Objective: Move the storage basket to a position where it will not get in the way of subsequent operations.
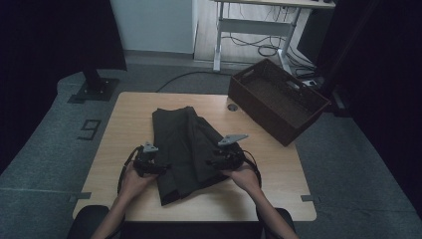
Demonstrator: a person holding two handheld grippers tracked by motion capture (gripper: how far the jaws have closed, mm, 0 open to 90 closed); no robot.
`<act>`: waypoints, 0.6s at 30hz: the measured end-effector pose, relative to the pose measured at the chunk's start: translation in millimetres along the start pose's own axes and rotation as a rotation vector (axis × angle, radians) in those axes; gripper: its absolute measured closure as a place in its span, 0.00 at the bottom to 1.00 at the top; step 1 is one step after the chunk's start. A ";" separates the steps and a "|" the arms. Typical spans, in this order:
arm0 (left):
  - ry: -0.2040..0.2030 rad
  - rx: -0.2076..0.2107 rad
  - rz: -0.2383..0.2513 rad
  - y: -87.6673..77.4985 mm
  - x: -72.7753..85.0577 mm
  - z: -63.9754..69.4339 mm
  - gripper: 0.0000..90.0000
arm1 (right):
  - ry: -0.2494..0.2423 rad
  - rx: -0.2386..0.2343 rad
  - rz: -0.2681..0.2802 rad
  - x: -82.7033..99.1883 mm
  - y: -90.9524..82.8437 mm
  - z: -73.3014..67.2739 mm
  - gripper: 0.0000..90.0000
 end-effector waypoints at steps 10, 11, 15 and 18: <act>0.000 0.000 0.000 0.0 0.0 0.0 0.15 | -0.014 -0.051 -0.046 -11.5 43.5 -14.4 0.50; 0.000 0.000 0.001 0.0 0.0 0.0 0.15 | -0.009 -0.050 -0.053 -10.2 47.5 -14.3 0.49; -0.004 0.000 0.003 0.1 -0.1 0.3 0.15 | 0.006 -0.019 -0.075 -2.2 60.3 -12.2 0.48; -0.001 0.000 0.000 0.0 0.0 0.1 0.15 | -0.003 -0.001 -0.100 4.9 66.5 -9.9 0.55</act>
Point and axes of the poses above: each handheld gripper's, and its own axes: y roughly forward along the jaws, x roughly out of its underside, z roughly to its right, the point moved 4 cm from there along y, roughly forward along the jaws, and after that the axes turned 12 degrees about -x, right-handed, at the moved point
